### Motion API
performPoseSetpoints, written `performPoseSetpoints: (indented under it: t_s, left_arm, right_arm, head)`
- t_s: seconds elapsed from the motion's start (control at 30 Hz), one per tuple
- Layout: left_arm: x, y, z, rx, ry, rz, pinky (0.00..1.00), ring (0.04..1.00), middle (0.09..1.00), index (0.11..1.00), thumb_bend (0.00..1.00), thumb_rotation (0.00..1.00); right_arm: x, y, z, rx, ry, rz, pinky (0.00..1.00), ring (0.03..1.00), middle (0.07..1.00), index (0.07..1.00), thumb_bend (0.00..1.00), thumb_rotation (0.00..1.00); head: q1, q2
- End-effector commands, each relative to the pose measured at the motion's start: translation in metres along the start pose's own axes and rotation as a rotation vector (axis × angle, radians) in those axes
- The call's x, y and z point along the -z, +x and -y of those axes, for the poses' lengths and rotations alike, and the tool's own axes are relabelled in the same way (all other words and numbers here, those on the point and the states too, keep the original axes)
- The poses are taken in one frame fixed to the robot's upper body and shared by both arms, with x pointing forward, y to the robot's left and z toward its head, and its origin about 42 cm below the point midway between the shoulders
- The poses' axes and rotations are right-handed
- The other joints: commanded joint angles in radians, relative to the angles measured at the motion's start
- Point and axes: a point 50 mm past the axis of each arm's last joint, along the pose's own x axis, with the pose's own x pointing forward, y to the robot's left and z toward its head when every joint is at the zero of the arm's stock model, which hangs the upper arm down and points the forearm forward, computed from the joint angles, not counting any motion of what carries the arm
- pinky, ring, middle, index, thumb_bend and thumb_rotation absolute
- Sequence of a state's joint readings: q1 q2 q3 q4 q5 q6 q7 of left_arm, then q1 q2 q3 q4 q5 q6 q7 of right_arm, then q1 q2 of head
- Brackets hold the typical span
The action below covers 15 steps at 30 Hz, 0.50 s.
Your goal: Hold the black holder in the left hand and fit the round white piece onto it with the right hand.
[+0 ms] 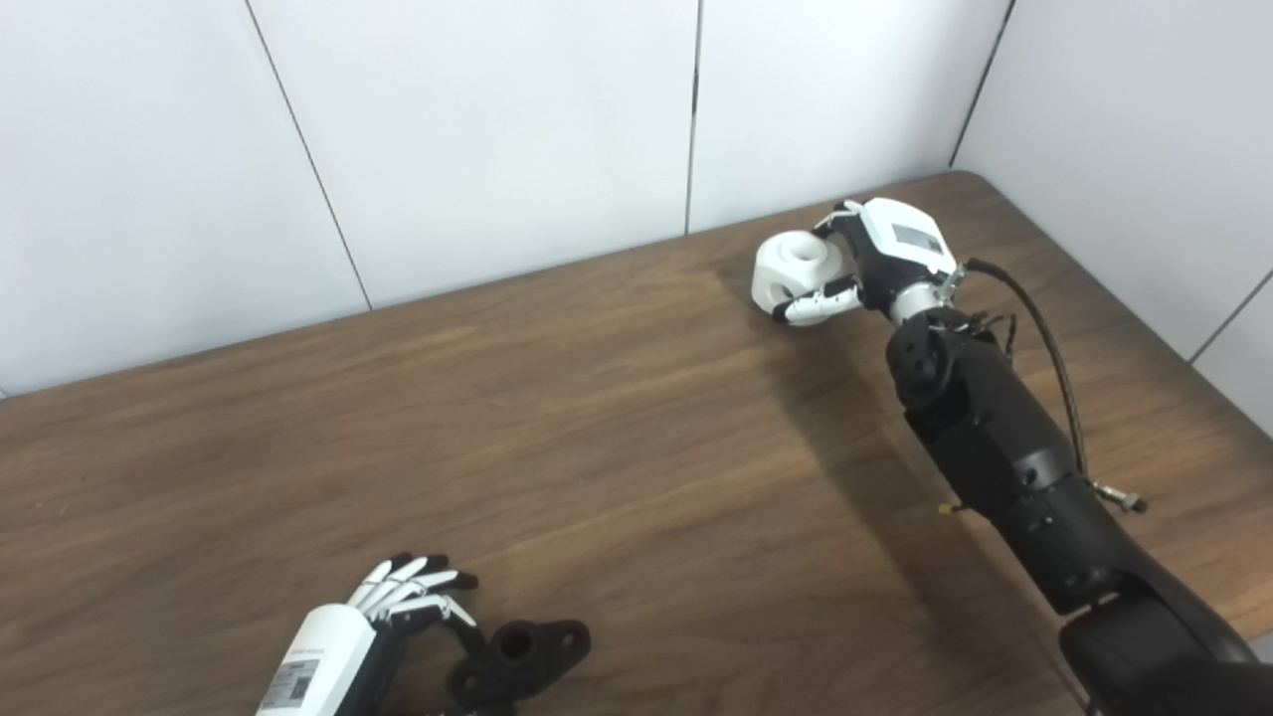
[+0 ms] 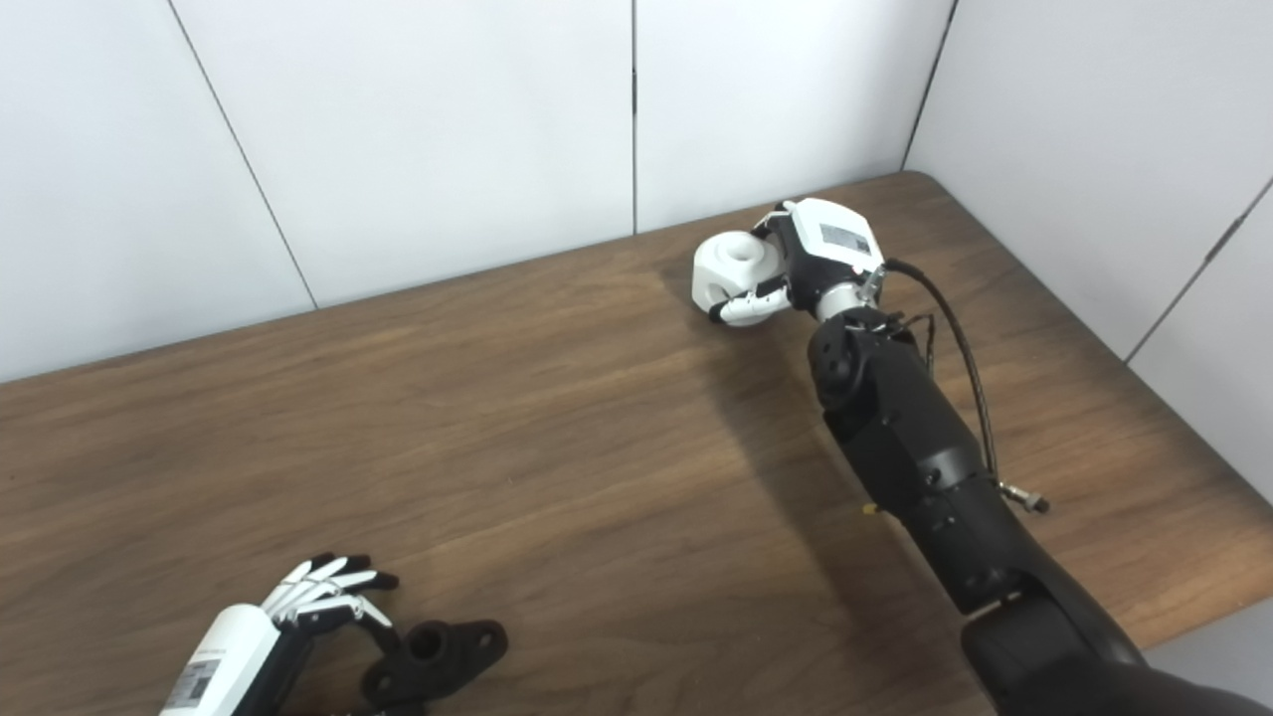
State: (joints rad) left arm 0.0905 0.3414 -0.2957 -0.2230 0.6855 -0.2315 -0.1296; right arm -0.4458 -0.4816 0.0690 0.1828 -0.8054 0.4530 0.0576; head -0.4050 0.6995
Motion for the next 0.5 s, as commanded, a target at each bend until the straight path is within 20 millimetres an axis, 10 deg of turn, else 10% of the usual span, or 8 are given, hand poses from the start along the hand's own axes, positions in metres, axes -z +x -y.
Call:
performPoseSetpoints:
  t_s: [0.0,0.23,0.3,0.47]
  left_arm:
    - [0.0045,-0.0093,0.0018,0.038,0.021,-0.025,0.93,0.875,0.783,0.485,0.52,0.06]
    - [0.0041,-0.0092,0.0018,0.038,0.024,-0.024,0.93,0.874,0.783,0.486,0.52,0.06]
    - [0.0036,-0.0091,0.0020,0.037,0.024,-0.025,0.93,0.874,0.783,0.485,0.52,0.06]
    - [0.0034,-0.0084,0.0022,0.039,0.031,-0.027,0.93,0.875,0.784,0.486,0.52,0.06]
  right_arm:
    - [-0.0084,0.0088,0.0279,0.100,0.009,0.042,0.86,0.957,0.904,0.666,0.76,0.39]
    - [-0.0059,0.0084,0.0265,0.127,0.026,0.061,0.85,0.932,0.871,0.575,0.74,0.32]
    - [-0.0046,0.0084,0.0262,0.140,0.021,0.075,0.85,0.928,0.863,0.508,0.56,0.19]
    - [-0.0013,0.0077,0.0248,0.156,0.018,0.090,0.84,0.922,0.856,0.486,0.52,0.15]
  head:
    - [-0.002,0.001]
    - [0.000,0.004]
    - [0.000,0.004]
    - [0.002,0.007]
